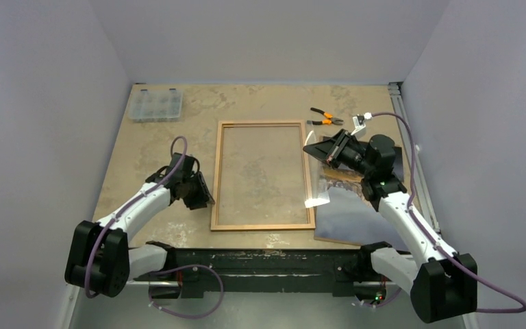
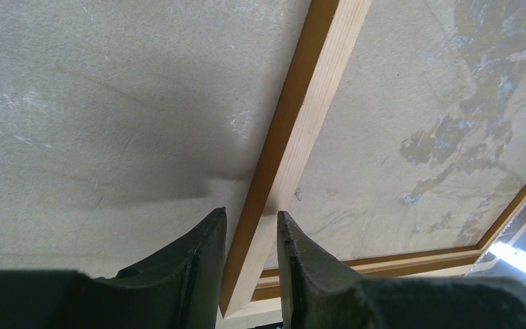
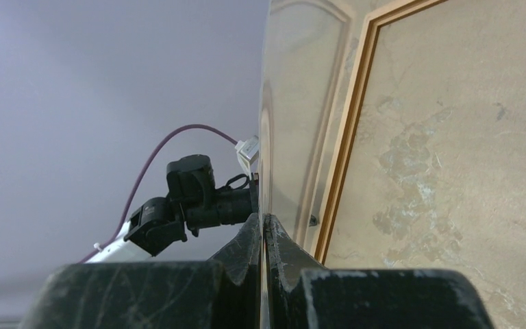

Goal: Put the photo into the frame
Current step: Place the photo frame item in the photo frame.

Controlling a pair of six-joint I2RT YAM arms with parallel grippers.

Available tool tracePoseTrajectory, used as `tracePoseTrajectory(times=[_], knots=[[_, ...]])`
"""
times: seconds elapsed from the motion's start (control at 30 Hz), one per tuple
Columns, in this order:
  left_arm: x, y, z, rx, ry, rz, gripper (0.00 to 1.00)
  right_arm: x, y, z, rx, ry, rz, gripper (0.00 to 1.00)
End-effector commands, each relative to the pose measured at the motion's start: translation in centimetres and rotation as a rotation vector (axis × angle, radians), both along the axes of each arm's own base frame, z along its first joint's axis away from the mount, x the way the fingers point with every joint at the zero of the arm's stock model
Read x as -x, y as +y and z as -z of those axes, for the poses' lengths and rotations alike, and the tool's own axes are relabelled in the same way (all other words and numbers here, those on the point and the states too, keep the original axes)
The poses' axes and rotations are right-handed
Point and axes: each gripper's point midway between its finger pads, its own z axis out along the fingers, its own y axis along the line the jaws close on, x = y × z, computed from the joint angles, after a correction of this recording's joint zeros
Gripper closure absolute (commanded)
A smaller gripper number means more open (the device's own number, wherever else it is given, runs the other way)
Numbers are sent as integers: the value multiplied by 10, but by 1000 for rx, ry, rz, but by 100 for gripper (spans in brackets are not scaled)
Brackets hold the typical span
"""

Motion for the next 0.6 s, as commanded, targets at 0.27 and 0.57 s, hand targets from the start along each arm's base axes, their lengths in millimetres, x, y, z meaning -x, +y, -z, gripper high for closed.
tracePoseTrajectory(times=[0.27, 0.57], knots=[[-6, 4, 20, -26, 2, -9, 74, -13, 11, -8, -13, -70, 11, 100], [-5, 6, 20, -35, -6, 2, 79, -20, 18, -11, 12, -82, 13, 100]])
